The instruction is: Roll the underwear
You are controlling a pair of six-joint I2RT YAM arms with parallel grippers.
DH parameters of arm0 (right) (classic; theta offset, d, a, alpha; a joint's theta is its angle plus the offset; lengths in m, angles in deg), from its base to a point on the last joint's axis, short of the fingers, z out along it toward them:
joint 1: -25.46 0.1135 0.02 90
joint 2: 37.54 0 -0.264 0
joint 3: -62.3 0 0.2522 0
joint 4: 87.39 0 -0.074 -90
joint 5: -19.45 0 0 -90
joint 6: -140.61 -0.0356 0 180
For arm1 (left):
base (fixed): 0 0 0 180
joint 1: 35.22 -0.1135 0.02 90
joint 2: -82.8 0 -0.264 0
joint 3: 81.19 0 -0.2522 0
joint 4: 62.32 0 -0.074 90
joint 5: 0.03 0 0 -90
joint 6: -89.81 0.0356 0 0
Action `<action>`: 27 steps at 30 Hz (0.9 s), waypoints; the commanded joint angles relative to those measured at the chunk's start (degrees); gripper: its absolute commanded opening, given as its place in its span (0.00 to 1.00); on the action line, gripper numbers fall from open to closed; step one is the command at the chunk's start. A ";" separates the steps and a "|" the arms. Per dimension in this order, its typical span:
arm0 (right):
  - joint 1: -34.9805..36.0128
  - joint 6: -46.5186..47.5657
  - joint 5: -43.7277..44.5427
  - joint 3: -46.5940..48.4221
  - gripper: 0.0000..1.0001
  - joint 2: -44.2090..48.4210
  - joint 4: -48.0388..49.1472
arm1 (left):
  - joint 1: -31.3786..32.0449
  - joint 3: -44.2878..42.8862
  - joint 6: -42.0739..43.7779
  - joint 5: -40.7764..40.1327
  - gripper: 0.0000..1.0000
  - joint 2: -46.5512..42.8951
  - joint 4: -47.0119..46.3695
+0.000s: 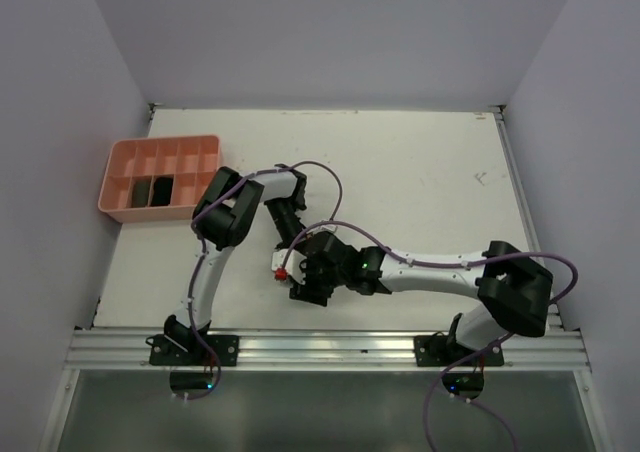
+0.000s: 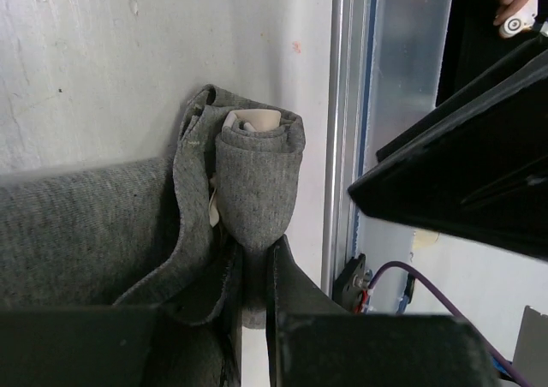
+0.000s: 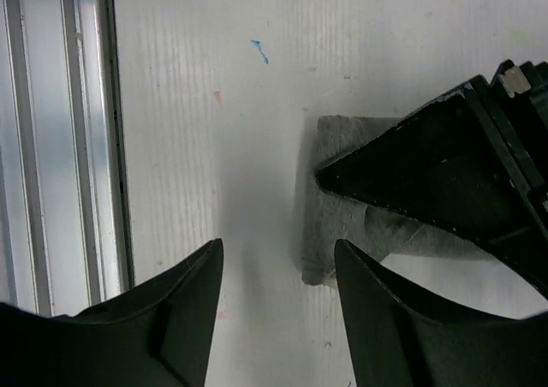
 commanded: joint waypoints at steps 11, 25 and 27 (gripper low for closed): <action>0.55 5.87 4.03 -3.14 0.56 -7.19 12.68 | -0.27 -0.45 2.61 -8.10 0.12 4.64 -13.30; 0.47 0.77 -2.83 -4.38 0.00 -10.62 11.37 | -1.50 -8.25 -0.64 -4.33 0.32 1.13 -13.22; 0.29 -0.37 -3.27 -4.47 0.00 -10.45 11.46 | -1.76 -9.94 -1.61 -4.59 0.37 -0.54 -13.03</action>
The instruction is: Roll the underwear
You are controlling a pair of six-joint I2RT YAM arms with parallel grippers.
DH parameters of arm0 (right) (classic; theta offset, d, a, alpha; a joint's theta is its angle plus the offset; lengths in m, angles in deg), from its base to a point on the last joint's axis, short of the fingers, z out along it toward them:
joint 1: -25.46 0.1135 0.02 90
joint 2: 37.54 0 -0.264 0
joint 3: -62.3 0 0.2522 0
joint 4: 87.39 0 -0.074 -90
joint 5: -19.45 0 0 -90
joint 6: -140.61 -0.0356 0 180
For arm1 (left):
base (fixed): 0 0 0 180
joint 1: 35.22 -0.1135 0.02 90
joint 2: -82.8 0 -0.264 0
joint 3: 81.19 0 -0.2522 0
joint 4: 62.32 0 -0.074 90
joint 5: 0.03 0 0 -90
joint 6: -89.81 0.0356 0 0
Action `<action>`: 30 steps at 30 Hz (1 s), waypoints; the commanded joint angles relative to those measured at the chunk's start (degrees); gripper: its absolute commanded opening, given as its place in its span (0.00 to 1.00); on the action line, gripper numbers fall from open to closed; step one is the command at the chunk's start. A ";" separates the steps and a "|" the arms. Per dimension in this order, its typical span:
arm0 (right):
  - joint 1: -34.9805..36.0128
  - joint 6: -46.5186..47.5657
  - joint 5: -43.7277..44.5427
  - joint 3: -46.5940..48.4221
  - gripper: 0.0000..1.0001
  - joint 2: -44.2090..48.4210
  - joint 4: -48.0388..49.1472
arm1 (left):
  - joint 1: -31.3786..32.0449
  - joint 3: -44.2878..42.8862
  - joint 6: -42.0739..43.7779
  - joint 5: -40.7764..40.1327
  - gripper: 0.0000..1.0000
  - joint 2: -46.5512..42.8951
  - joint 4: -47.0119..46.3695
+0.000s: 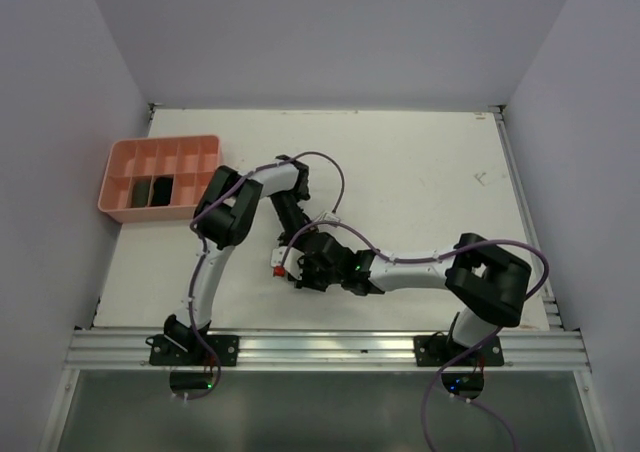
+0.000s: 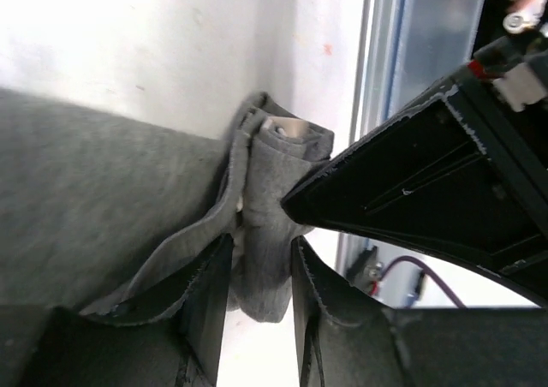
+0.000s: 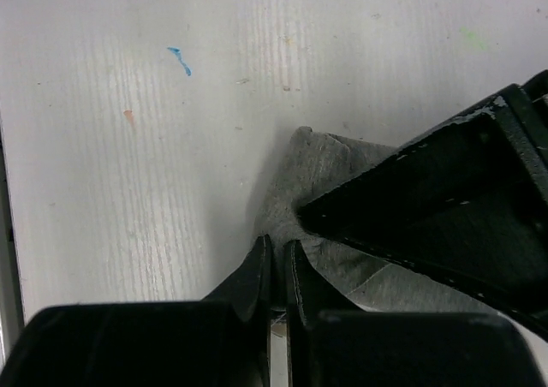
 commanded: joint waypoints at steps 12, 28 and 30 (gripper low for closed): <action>-4.82 -12.38 -13.92 0.94 0.00 -3.66 -6.96 | -11.62 -20.54 -7.16 -0.58 0.45 -10.65 -20.58; -14.67 -26.46 -34.14 22.90 0.00 -24.83 -23.12 | -22.35 40.70 -19.58 -3.39 0.46 -63.29 -67.64; -15.99 -27.95 -37.22 26.50 0.00 -28.78 -25.14 | -22.88 46.14 -15.37 -2.08 0.47 -70.06 -65.71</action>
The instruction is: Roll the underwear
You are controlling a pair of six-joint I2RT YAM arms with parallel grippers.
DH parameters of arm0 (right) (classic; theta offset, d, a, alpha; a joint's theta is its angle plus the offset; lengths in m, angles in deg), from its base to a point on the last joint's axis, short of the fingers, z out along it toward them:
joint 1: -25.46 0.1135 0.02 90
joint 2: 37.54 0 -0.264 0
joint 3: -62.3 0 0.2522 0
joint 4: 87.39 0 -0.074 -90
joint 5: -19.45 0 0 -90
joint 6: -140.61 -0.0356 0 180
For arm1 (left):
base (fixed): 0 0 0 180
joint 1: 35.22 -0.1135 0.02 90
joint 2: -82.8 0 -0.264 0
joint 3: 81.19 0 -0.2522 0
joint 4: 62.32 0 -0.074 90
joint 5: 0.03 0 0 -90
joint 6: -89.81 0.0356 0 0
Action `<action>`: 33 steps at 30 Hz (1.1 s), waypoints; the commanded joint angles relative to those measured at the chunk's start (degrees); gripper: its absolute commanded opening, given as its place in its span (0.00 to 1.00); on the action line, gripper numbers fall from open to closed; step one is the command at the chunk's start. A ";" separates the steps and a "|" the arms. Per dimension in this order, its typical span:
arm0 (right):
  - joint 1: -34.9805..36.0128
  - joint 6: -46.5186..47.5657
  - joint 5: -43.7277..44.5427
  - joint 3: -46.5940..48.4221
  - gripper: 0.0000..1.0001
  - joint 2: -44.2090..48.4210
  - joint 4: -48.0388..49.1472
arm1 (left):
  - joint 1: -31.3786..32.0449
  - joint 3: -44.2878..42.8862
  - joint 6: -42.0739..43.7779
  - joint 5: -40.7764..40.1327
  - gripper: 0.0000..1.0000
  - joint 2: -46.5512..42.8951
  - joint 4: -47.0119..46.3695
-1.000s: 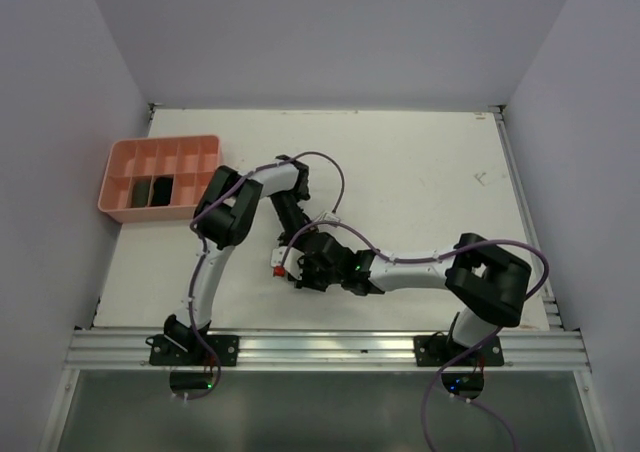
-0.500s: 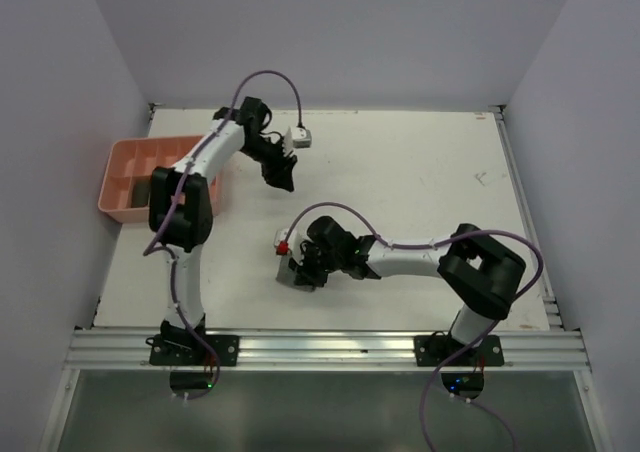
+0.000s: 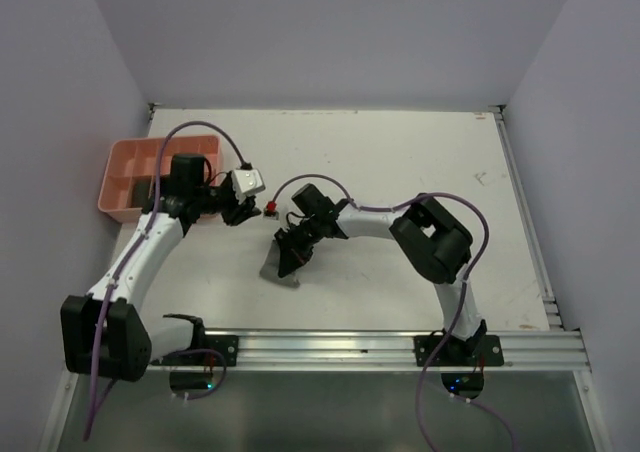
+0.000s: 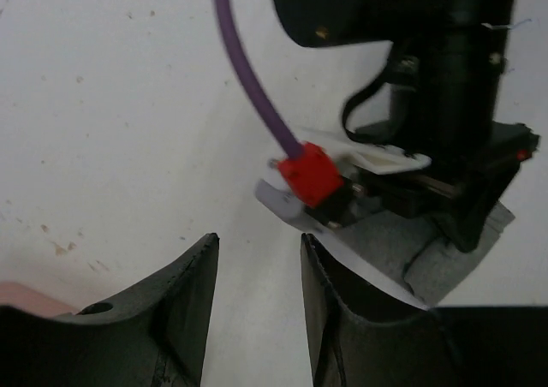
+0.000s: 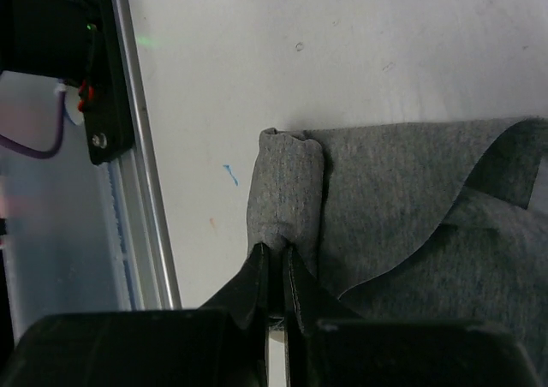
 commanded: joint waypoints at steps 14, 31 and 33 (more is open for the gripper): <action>-5.53 -10.38 -11.05 8.65 0.00 -19.72 -12.93 | 7.25 24.14 30.67 0.38 0.51 -18.61 11.62; -6.40 -12.31 -11.05 8.21 0.00 -22.89 -11.70 | 23.07 30.83 21.88 -10.95 0.49 -10.79 -9.31; -6.67 -12.49 -10.96 8.13 0.00 -22.89 -11.52 | 25.35 31.53 20.83 -12.01 0.47 -9.48 -10.54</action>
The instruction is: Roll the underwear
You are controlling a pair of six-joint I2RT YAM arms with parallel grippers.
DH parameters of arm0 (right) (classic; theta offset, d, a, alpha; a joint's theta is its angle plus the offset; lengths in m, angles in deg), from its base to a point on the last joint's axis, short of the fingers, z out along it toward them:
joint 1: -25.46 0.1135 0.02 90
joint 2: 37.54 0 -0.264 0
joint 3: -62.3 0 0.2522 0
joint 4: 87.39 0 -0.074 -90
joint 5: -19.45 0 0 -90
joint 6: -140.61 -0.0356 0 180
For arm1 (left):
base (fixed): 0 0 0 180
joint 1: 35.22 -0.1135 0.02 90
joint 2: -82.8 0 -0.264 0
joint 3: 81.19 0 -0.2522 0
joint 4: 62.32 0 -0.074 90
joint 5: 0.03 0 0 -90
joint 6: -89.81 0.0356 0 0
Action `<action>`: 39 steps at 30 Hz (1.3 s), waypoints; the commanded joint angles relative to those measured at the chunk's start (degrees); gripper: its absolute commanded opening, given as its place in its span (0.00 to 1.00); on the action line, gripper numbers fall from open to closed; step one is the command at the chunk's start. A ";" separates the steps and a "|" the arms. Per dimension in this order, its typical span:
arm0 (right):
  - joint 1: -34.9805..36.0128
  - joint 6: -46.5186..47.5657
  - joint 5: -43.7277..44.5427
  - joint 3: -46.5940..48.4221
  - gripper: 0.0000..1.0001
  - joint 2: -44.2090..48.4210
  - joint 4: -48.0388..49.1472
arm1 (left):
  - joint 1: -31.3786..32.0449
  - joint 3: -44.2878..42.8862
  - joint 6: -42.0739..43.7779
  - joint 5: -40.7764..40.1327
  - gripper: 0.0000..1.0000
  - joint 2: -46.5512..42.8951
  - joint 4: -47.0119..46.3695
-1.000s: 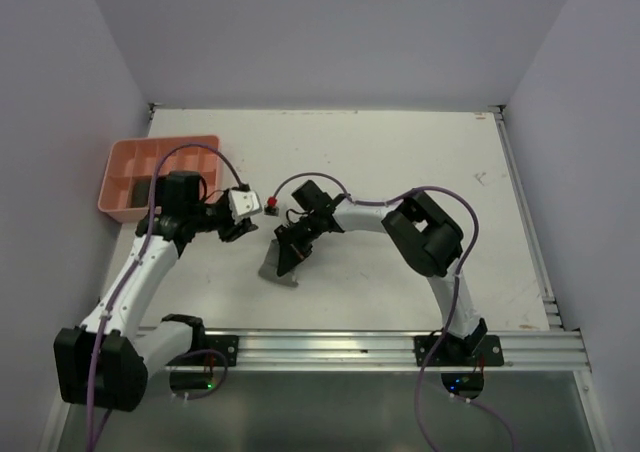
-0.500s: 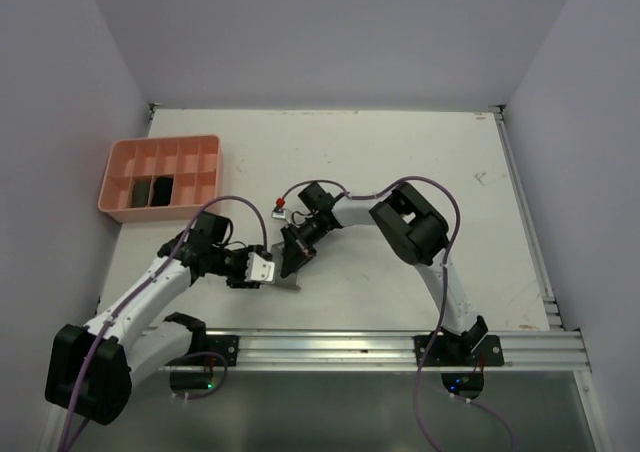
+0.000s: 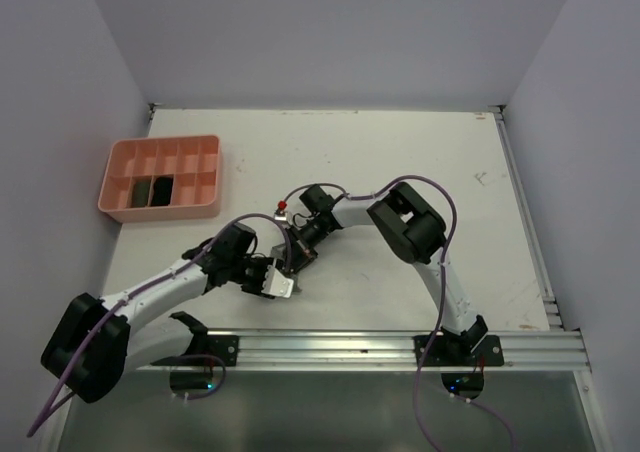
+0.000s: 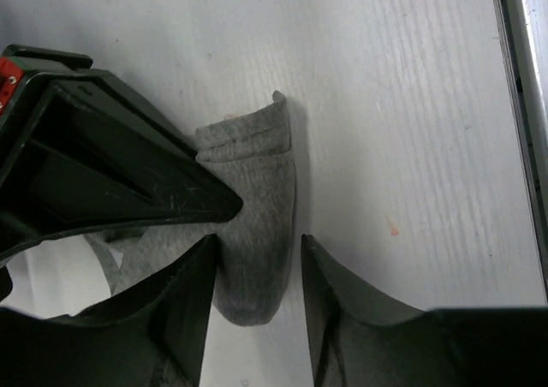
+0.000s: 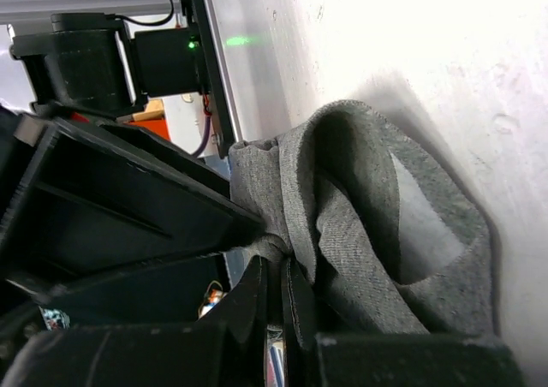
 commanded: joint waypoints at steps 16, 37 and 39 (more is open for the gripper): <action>-10.57 -4.13 29.27 -10.62 0.54 18.57 3.90 | 5.42 -8.64 -2.50 -2.88 0.00 21.55 12.05; -3.49 23.68 47.64 -28.65 0.48 63.87 1.19 | -2.75 -57.77 -1.26 1.27 0.00 71.04 47.22; 0.63 25.83 49.58 -27.86 0.50 63.00 -0.75 | -2.84 -59.00 -2.49 0.57 0.00 73.24 47.14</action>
